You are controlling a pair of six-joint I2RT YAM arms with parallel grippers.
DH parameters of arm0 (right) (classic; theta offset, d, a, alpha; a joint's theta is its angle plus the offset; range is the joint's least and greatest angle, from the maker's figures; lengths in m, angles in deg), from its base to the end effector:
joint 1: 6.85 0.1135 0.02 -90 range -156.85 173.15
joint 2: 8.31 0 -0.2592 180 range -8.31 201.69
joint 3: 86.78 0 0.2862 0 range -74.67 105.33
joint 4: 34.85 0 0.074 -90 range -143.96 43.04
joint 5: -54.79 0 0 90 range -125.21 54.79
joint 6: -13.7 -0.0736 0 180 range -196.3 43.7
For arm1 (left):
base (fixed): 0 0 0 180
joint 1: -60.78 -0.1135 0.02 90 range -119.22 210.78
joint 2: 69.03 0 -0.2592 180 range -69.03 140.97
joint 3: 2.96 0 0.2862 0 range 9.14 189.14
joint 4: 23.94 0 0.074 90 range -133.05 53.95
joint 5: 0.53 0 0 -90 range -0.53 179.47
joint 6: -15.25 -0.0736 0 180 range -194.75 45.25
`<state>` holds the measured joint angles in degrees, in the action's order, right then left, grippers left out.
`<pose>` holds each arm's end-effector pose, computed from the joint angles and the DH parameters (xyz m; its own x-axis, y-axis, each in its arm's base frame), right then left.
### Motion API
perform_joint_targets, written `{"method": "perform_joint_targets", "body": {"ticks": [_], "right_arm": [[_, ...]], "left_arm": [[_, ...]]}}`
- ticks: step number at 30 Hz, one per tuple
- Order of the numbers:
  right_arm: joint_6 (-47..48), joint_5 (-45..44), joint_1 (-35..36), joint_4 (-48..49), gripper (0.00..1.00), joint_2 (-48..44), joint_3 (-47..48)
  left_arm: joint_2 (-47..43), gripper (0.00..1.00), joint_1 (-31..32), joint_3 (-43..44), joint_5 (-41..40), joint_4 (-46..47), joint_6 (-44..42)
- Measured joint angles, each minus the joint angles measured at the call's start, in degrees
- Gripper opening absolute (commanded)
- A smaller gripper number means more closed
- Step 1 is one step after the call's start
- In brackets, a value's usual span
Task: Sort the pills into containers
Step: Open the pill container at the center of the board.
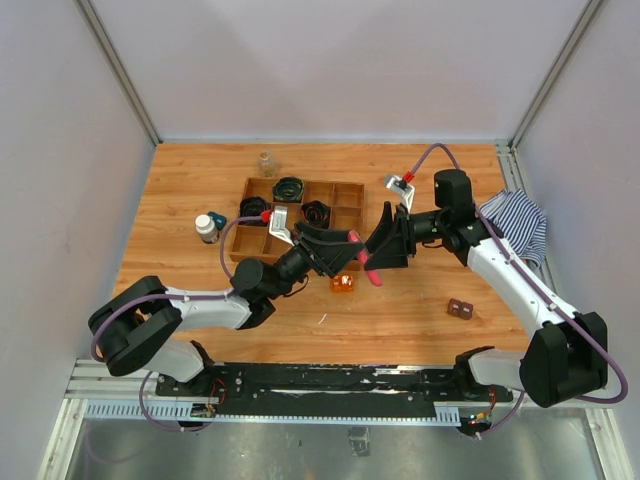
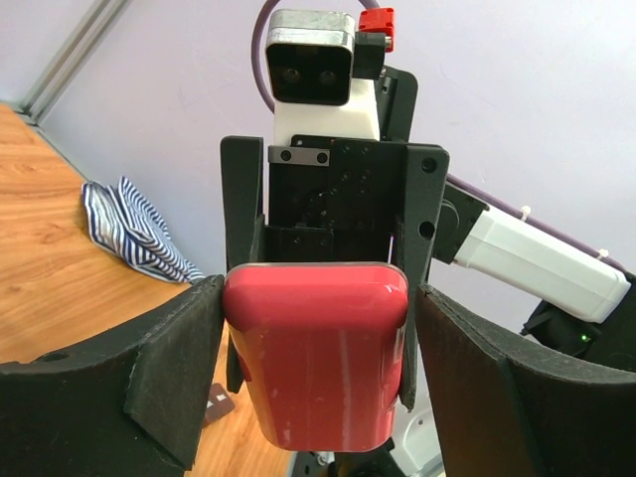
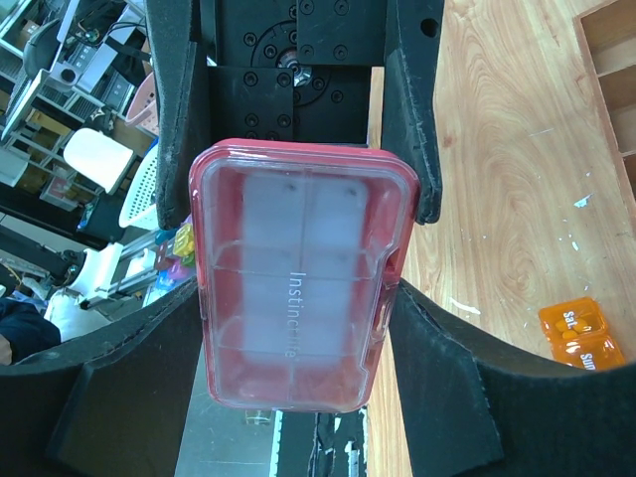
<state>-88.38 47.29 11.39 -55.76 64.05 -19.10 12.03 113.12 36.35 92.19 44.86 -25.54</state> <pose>0.2641 0.1639 0.3010 -0.5874 -0.1648 -0.7923 -0.7846 -0.1242 0.6075 0.1956 -0.2591 0.2461 -0.4367 -0.6719 -0.5982 0.7438 0.1043 -0.6602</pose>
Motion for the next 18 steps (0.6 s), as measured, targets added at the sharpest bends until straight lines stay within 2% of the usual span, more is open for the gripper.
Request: {"method": "perform_joint_targets", "body": {"ticks": [18], "right_arm": [[-0.11,-0.02,0.0,0.02,0.09,0.0,0.0]], "left_arm": [[0.0,0.72,0.42,-0.76,-0.55,0.07,1.03]]}}
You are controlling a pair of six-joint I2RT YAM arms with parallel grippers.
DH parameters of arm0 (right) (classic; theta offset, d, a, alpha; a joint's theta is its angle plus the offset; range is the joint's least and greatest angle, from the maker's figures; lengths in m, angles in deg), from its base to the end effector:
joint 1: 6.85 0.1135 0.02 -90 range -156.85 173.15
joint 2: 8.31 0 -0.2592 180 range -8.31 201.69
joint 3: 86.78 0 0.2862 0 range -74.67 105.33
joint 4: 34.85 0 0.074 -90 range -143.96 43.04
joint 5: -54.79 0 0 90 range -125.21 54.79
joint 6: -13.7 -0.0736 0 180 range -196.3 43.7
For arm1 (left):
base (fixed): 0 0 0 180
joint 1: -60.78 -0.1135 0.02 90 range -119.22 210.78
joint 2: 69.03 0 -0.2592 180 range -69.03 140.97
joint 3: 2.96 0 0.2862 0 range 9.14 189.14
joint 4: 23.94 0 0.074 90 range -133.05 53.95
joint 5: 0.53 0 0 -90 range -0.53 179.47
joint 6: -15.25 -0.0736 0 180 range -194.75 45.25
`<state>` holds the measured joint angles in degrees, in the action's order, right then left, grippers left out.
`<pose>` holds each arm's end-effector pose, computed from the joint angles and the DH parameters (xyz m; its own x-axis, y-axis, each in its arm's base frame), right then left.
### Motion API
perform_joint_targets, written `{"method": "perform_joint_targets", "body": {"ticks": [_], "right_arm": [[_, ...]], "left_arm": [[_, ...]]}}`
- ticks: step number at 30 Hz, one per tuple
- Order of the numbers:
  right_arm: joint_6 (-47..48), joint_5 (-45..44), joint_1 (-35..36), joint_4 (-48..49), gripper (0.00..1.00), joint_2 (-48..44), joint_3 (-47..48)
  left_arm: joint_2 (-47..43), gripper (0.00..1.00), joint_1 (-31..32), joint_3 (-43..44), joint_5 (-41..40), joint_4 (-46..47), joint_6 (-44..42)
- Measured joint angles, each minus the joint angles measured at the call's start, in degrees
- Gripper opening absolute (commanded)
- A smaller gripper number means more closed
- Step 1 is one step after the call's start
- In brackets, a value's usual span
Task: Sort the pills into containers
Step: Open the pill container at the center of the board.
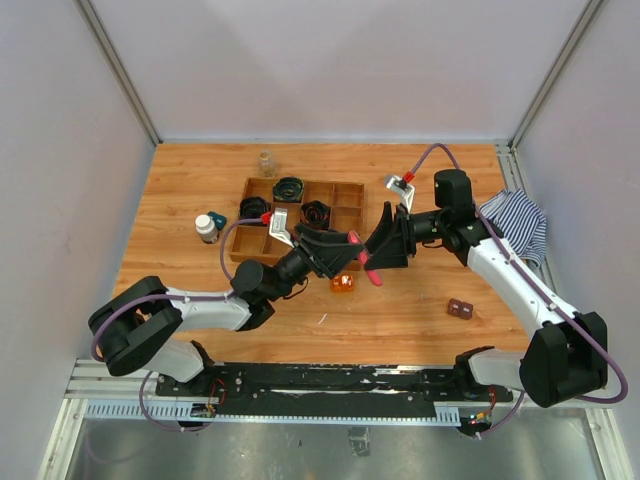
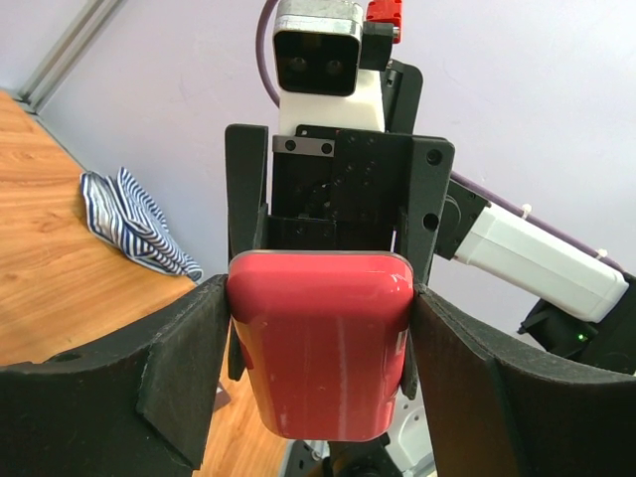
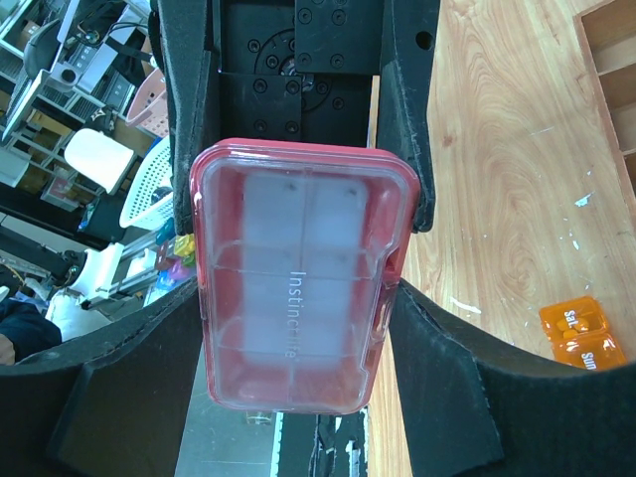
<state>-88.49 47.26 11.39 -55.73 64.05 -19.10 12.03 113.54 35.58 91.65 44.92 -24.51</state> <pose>0.2641 0.1639 0.3011 -0.5886 -0.1648 -0.7915 -0.7838 -0.1234 0.6086 0.1932 -0.2587 0.2416 -0.4557 -0.6699 -0.5861 0.7284 0.0979 -0.6781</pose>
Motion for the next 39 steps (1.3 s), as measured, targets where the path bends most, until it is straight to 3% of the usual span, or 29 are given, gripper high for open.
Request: {"method": "perform_joint_targets", "body": {"ticks": [17,31,33,36,38,39], "right_arm": [[-0.31,0.0,0.0,0.15,0.09,0.0,-0.02],[-0.94,-0.24,0.0,1.51,0.09,0.02,-0.44],[-0.94,-0.26,0.0,1.55,0.09,0.02,-0.48],[-0.87,-0.46,-0.02,1.88,0.11,0.02,-0.57],[-0.9,-0.44,-0.02,2.05,0.18,0.02,-0.61],[-0.92,-0.44,-0.02,2.1,0.26,0.02,-0.63]], "left_arm": [[0.02,0.77,0.17,-0.96,0.94,1.27,0.22],[1.2,0.71,0.35,-0.96,1.9,1.42,0.2],[1.25,0.61,0.35,-0.96,1.92,1.42,0.2],[1.29,0.36,0.39,-0.96,1.99,1.49,0.31],[1.36,0.22,0.44,-0.94,2.01,1.73,0.33],[1.46,0.14,0.42,-0.94,2.01,1.79,0.33]]}}
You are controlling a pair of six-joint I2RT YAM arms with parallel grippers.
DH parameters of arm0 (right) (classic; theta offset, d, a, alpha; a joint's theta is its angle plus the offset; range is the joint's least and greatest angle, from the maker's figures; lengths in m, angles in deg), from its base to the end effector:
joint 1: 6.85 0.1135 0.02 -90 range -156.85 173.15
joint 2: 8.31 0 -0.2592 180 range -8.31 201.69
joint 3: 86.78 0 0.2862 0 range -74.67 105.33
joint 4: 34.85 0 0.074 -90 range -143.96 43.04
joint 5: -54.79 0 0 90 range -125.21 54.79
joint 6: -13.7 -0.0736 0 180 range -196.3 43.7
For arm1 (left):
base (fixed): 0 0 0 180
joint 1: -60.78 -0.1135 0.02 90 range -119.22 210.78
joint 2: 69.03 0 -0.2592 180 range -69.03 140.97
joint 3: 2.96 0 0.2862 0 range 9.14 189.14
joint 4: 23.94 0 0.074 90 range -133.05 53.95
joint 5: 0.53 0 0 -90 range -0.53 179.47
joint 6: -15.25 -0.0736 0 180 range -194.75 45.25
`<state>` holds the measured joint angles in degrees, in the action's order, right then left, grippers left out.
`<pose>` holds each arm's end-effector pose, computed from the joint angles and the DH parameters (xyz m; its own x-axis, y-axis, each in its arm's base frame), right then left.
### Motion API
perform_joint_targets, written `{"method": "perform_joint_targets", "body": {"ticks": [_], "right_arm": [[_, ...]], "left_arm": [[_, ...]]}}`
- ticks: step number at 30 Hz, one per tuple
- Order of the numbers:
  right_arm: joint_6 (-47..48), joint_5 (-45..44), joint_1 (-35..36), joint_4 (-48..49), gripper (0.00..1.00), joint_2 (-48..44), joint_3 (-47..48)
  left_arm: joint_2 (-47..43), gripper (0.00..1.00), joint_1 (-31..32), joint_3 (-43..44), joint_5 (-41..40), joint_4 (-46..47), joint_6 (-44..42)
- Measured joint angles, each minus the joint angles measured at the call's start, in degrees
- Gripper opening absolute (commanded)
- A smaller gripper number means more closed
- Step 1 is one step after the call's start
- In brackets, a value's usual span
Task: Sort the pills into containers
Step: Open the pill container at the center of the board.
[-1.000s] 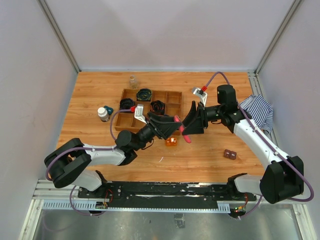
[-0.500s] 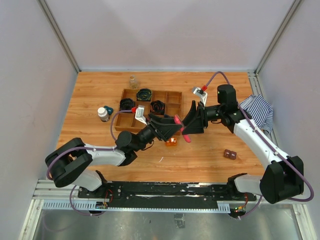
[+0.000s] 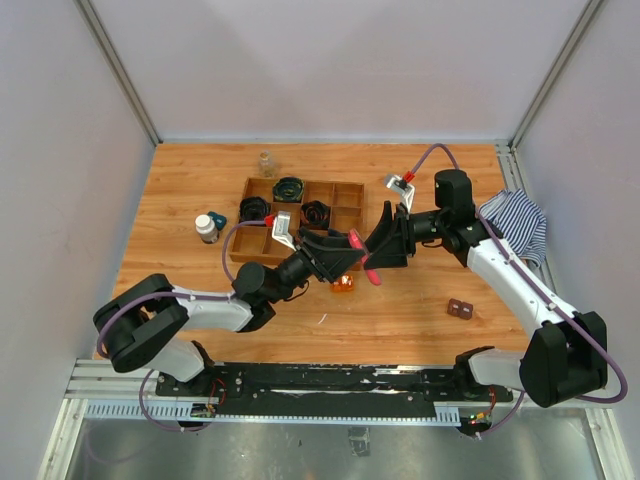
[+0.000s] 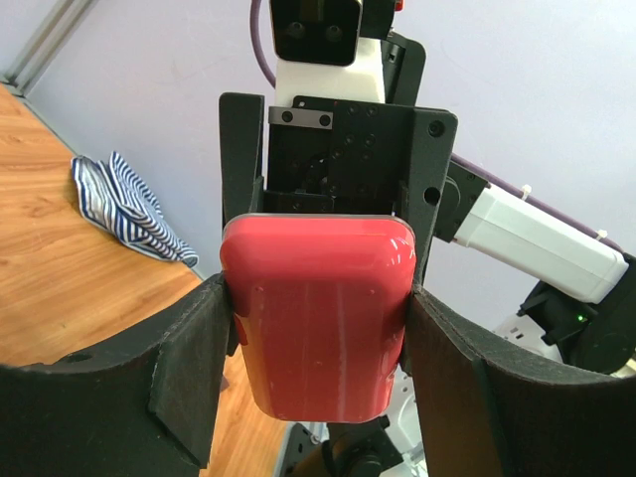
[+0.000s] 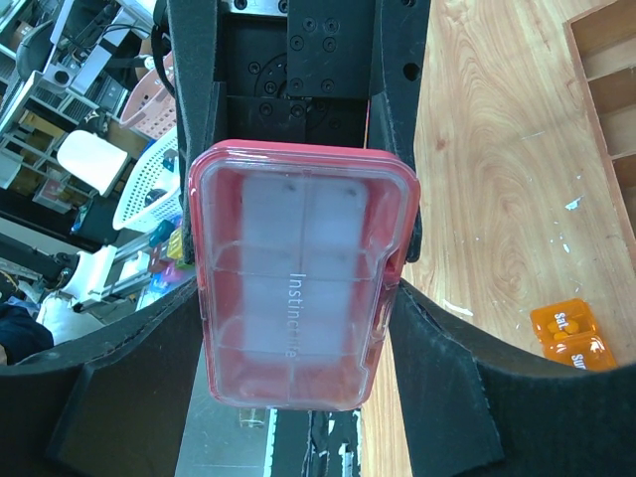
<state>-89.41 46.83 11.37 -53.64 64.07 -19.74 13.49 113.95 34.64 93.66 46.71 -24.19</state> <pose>0.2653 0.1641 0.2995 -0.5827 -0.1588 -0.7970 -0.7902 -0.1181 0.6013 0.1885 -0.2607 0.2324 -0.4817 -0.6418 -0.5968 0.7332 0.0780 -0.6756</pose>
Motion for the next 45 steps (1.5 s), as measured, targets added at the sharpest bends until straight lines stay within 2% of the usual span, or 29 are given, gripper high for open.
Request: {"method": "perform_joint_targets", "body": {"ticks": [1,3,6,9,14,17,21,28,37,39,42,45], "right_arm": [[0.02,0.0,0.0,0.02,0.38,0.0,-0.02],[0.02,0.0,0.0,0.11,0.56,0.0,-0.04],[0.02,0.0,0.0,0.39,0.74,0.0,-0.04],[-0.13,0.0,0.0,0.44,0.82,0.0,-0.04],[-0.42,-0.02,-0.07,0.42,0.83,0.0,-0.04],[-0.42,-0.09,-0.13,0.42,0.81,0.0,-0.04],[-0.44,-0.15,-0.13,0.44,0.72,0.0,-0.04],[-0.39,-0.09,-0.13,0.42,0.78,-0.02,-0.04],[0.07,0.02,-0.13,0.35,0.74,-0.04,-0.04],[0.37,-0.02,-0.13,0.2,0.65,-0.04,-0.04],[1.03,-0.17,-0.13,-0.68,0.33,-0.04,-0.04],[1.42,-0.22,-0.11,-0.98,0.17,-0.04,-0.04]], "left_arm": [[0.17,0.08,0.02,0.0,0.02,0.35,-0.04],[0.5,0.01,0.02,-0.02,0.0,1.03,-0.13],[0.68,0.0,0.0,-0.15,-0.04,1.6,-0.33],[0.68,0.0,0.02,-0.24,0.04,1.6,-0.59],[0.68,0.0,0.17,-0.24,0.48,1.38,-1.07],[0.68,0.0,0.17,-0.24,0.63,1.05,-1.27],[0.68,0.0,0.17,-0.24,0.63,0.83,-1.27],[0.31,0.0,0.17,-0.24,0.59,-0.11,-1.22],[0.24,0.0,0.15,-0.31,0.61,-0.57,-0.66],[0.24,0.0,-0.02,-0.46,0.63,-0.46,-0.35],[0.22,0.0,-0.13,-0.66,1.01,-0.17,-0.13],[0.17,0.0,-0.33,-0.98,1.4,0.02,0.31]]}}
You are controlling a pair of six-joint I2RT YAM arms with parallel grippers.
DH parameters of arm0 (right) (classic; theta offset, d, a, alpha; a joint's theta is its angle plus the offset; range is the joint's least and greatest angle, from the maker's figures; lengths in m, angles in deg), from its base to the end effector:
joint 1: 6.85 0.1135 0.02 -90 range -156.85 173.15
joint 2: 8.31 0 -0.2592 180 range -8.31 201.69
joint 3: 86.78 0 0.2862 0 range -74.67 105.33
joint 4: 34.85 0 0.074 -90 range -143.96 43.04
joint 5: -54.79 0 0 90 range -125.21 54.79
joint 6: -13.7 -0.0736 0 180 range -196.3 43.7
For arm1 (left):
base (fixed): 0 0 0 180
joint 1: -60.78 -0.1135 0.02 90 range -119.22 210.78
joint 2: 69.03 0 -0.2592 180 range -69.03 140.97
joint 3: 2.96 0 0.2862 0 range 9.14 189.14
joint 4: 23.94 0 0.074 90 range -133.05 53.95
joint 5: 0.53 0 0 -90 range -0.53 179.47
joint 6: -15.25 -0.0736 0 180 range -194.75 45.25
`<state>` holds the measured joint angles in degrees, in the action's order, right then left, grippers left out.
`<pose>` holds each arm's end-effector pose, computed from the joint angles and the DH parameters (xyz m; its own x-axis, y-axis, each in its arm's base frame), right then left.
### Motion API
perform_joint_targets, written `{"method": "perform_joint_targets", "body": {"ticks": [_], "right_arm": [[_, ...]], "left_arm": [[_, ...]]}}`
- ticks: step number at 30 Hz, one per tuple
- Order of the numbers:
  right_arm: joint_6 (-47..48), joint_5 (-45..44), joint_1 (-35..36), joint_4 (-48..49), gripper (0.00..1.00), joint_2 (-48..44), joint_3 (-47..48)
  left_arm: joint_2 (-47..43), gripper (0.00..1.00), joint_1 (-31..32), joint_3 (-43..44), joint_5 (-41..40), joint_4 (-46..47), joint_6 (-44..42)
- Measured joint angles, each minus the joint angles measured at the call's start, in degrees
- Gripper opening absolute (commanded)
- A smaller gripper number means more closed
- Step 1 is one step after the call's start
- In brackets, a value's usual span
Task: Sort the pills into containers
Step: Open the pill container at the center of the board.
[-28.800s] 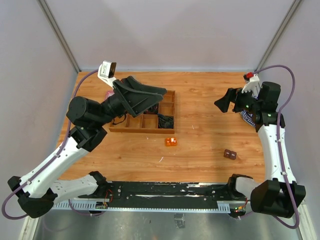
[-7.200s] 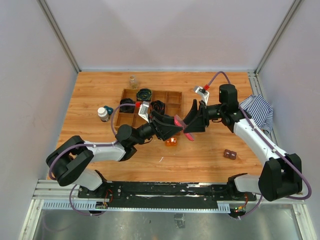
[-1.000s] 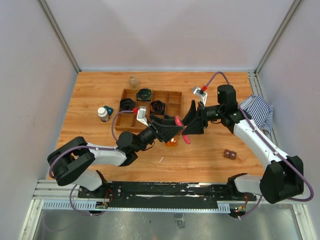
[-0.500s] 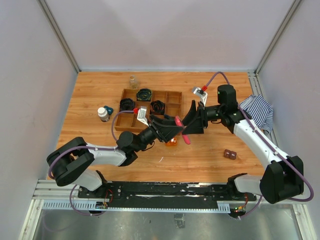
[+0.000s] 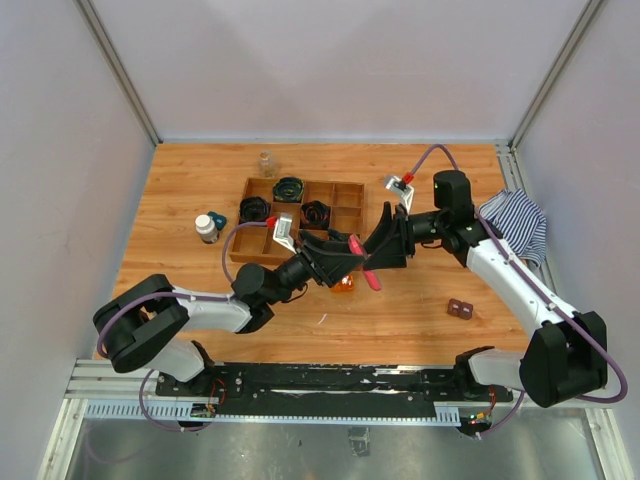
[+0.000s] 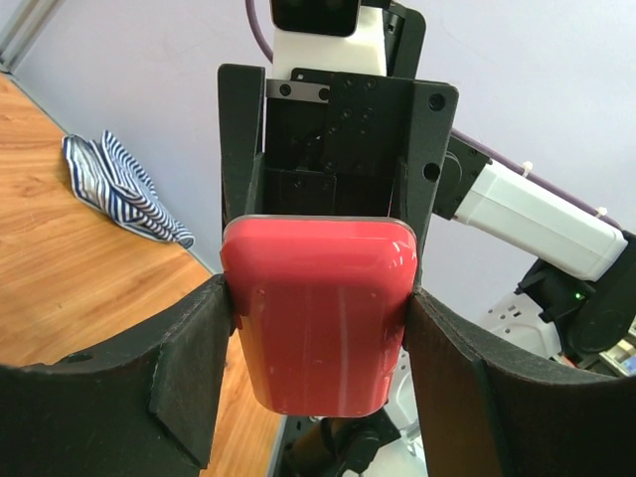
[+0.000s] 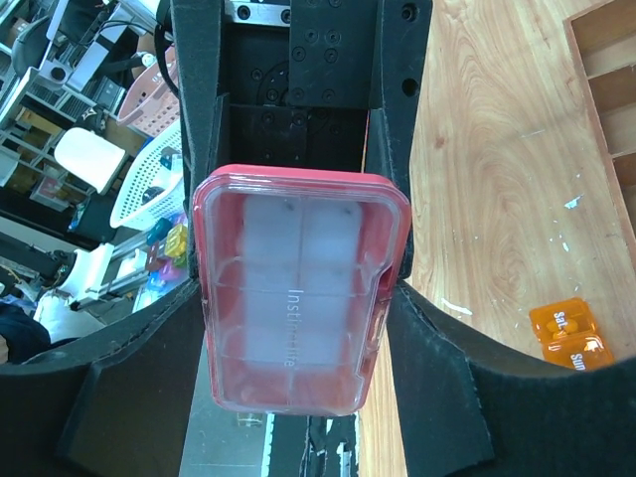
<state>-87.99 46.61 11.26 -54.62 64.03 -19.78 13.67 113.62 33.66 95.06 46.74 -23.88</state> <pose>0.2652 0.1634 0.2980 -0.5765 -0.1582 -0.8016 -0.7958 -0.1137 0.5948 0.1873 -0.2589 0.2257 -0.4981 -0.6209 -0.6053 0.7294 0.0775 -0.6797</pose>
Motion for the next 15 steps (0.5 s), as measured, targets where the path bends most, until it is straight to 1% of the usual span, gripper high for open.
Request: {"method": "perform_joint_targets", "body": {"ticks": [3,7,11,15], "right_arm": [[-0.39,0.11,0.04,0.35,0.1,0.11,0.0],[-3.13,0.35,0.22,3.56,0.05,0.63,-0.24],[-4.9,0.2,0.22,4.83,0.05,1.7,-0.61],[-5.22,-0.63,0.2,4.48,0.04,2.01,-1.75]], "left_arm": [[0.0,0.0,-0.74,-0.48,1.33,0.9,0.68],[1.16,0.0,-3.04,-0.9,5.2,3.5,2.1],[3.19,0.0,-4.9,-1.03,7.91,4.68,4.79],[4.74,0.0,-5.42,-1.01,8.94,4.81,7.26]]}}
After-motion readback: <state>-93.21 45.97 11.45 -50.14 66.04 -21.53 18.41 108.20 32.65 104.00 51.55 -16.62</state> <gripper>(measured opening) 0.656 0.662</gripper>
